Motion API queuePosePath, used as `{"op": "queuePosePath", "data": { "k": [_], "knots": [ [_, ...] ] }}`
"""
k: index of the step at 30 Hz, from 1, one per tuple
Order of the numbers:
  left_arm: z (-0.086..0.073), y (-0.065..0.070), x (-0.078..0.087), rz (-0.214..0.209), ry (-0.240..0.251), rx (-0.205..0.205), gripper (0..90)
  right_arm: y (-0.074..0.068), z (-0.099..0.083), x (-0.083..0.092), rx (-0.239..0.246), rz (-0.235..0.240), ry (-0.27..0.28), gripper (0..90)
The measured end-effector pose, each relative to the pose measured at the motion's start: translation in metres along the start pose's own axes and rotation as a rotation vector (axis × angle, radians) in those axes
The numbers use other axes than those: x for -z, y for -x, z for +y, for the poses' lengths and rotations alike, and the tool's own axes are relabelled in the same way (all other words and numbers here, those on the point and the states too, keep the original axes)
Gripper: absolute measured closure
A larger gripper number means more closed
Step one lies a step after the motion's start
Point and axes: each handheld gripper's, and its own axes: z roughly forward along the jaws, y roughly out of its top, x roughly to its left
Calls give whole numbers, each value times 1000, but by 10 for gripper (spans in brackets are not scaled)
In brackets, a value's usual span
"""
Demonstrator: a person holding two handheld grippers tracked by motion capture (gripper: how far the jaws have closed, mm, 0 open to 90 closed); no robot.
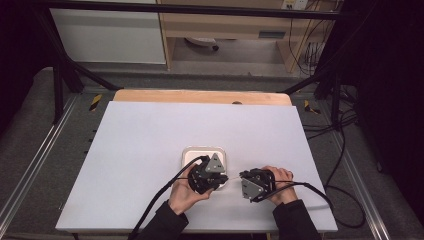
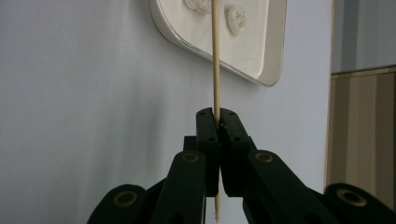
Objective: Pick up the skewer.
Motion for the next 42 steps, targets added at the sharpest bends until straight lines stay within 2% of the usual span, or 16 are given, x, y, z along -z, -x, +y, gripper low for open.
{"op": "queuePosePath", "data": {
  "k": [4, 9, 12, 17, 22, 28, 36, 42],
  "knots": [
    [0, -3, 2, 14, -23, -3, 801, -1, 0, 0, 7, 1, -13, 889],
    [5, -6, 1, 21, -102, -26, 675, 0, -1, 0, 22, -2, -32, 889],
    [8, -7, -1, 18, -135, -41, 645, 1, 0, 0, 40, -1, -48, 888],
    [14, -7, -9, 10, -229, -82, 625, 1, 0, 0, 53, 3, -55, 889],
    [20, -4, -16, 9, -284, -114, 664, 1, 1, 0, 67, 2, -56, 888],
    [25, -1, -21, 1, -305, -138, 770, 1, 3, -1, 81, 5, -69, 888],
    [25, 2, -27, -8, -327, -143, 873, 1, 6, 0, 100, 2, -68, 888],
    [25, 4, -28, 12, -344, -156, 883, 1, 7, 1, 112, -1, -66, 888]
  ]
}}
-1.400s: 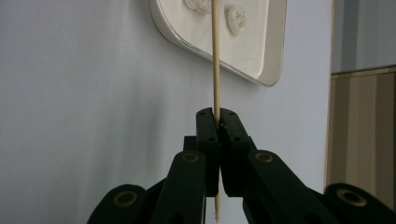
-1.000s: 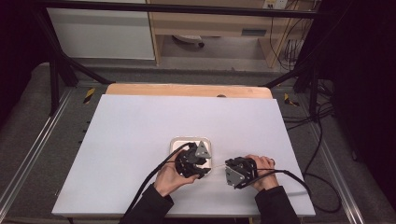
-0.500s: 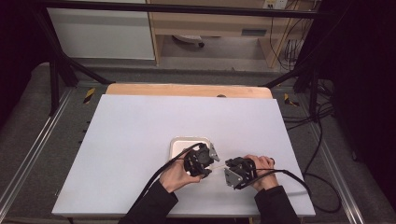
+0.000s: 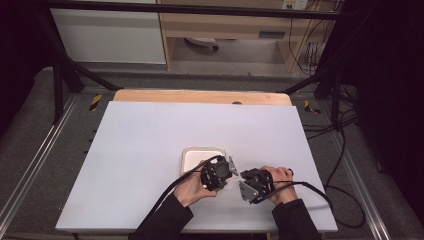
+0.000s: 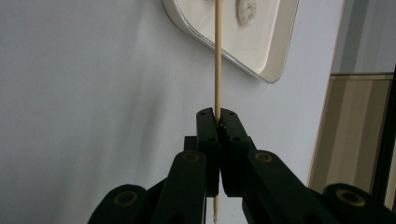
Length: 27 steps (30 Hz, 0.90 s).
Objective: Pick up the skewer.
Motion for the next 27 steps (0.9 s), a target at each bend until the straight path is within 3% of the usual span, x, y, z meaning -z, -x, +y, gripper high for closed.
{"op": "queuePosePath", "data": {
  "k": [4, 8, 11, 17, 23, 27],
  "knots": [
    [-1, 1, 0, 9, 5, 2, 885, 0, 0, 1, -8, -4, 3, 881],
    [-5, 0, 2, 23, 36, 10, 886, 3, -1, 3, -75, -5, 24, 790],
    [-10, -1, 5, 26, 43, 19, 885, 5, -6, 6, -165, -8, 37, 674],
    [-25, -3, 10, 40, 65, 54, 885, 6, -19, 8, -401, -22, 67, 467],
    [-41, -5, 15, 53, 99, 95, 885, 5, -29, 9, -611, -15, 84, 348],
    [-54, -6, 20, 56, 154, 142, 885, 4, -34, 8, -731, -12, 101, 293]
  ]
}}
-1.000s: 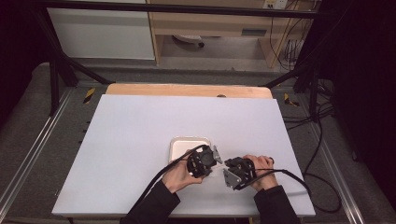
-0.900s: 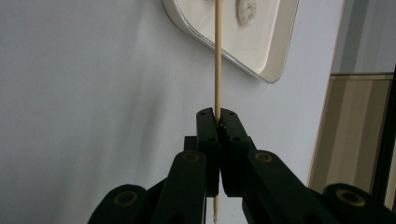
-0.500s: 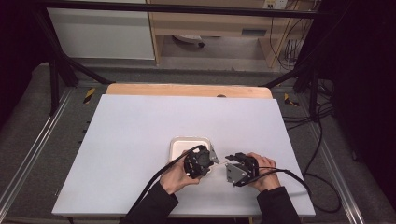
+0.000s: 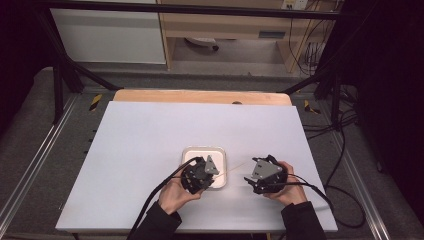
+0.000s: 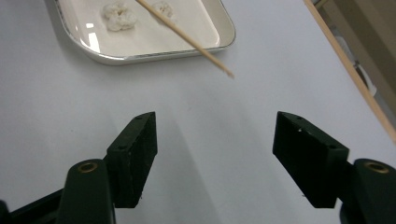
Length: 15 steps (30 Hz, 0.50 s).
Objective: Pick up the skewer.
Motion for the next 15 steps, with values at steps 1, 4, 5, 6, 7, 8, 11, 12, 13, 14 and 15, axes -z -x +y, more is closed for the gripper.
{"op": "queuePosePath", "data": {
  "k": [1, 4, 5, 6, 7, 8, 11, 12, 13, 14, 15],
  "knots": [
    [-3, 0, 2, 3, 14, 15, 885, 1, -1, 0, -28, 2, 1, 278],
    [-12, 0, 7, 10, 58, 55, 885, 2, -1, 0, -98, -2, -21, 239],
    [-15, 0, 9, 12, 71, 69, 885, 2, -1, 0, -120, 2, -31, 235],
    [-18, 0, 10, 17, 91, 86, 885, 3, -1, -1, -136, 8, -38, 231],
    [-21, 0, 12, 21, 106, 100, 885, 3, -1, -1, -146, 10, -43, 224],
    [-24, 0, 13, 30, 121, 115, 885, 3, -1, -1, -159, 12, -45, 218],
    [-34, 1, 18, 47, 161, 156, 885, 2, 0, -1, -204, 19, -42, 200],
    [-37, 1, 20, 49, 177, 171, 885, 2, 0, -1, -217, 22, -40, 192],
    [-40, 1, 21, 51, 192, 183, 885, 2, 0, -1, -234, 25, -36, 177],
    [-43, 2, 22, 52, 204, 194, 885, 2, 0, -1, -248, 29, -34, 162],
    [-45, 2, 23, 57, 212, 200, 885, 1, 1, -1, -267, 35, -37, 151]
  ]
}}
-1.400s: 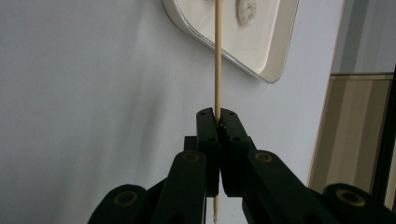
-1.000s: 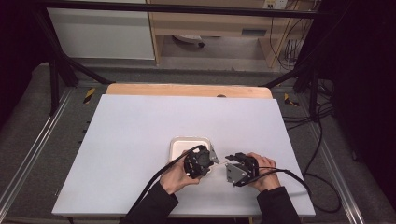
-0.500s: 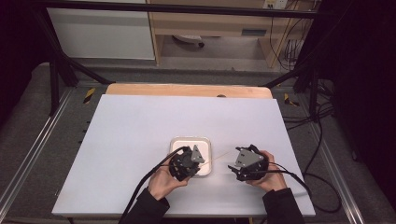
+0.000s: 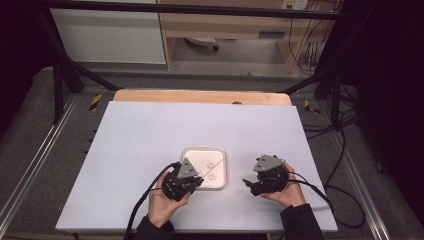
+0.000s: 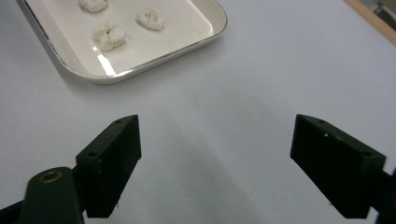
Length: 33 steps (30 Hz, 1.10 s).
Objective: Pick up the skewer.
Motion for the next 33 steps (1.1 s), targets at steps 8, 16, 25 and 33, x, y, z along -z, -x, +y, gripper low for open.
{"op": "queuePosePath", "data": {
  "k": [8, 16, 25, 33],
  "knots": [
    [-15, -1, 8, 17, 74, 54, 885, -1, 2, -2, -94, 39, 5, 74],
    [-23, -6, 15, 45, 113, 75, 885, -2, 7, -5, -194, 58, 44, 26],
    [-30, -10, 22, 60, 151, 101, 885, -6, 19, -17, -243, 70, 64, 10],
    [-34, -11, 24, 57, 153, 109, 885, -13, 35, -27, -268, 103, 98, 11]
  ]
}}
